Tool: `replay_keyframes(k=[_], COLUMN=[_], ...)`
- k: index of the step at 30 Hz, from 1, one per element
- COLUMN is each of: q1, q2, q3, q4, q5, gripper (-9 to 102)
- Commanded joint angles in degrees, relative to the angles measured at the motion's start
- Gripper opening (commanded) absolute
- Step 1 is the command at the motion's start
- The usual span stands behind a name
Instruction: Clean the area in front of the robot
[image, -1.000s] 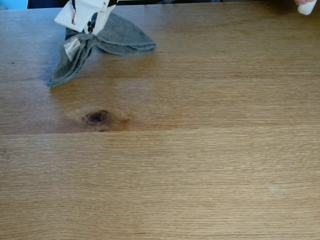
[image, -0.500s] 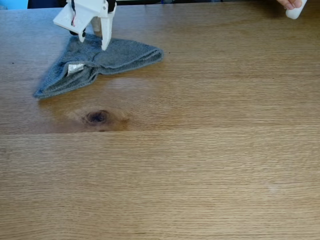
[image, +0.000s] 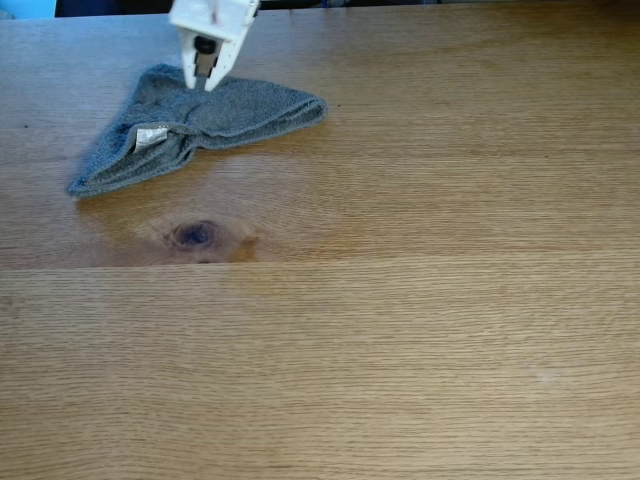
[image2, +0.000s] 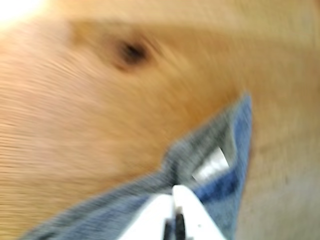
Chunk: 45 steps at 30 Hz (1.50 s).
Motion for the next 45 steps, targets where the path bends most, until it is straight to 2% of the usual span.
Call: replay_keyframes(k=[1, 8, 12, 17, 20, 25, 31, 34, 36, 39, 45], q1=[-9.9, -22.8, -25.1, -24.6, -24.4, -26.0, -25.0, -23.7, -24.0, -24.8, -23.8], q2=[10.9, 26.0, 32.9, 37.1, 40.6, 59.5, 78.7, 78.7, 78.8, 78.8, 78.8], q3=[-0.4, 0.3, 0.4, 0.5, 1.7, 14.5, 32.1, 38.2, 40.3, 39.6, 39.3], q4=[2.8, 14.9, 22.4, 27.2, 34.2, 39.6, 49.7, 50.3, 54.7, 57.5, 57.9], q5=[2.6, 18.5, 27.9, 31.9, 33.8, 30.6, 22.1, 18.4, 19.3, 22.0, 21.7], gripper=[0, 0, 0, 0, 0, 0, 0, 0, 0, 0, 0])
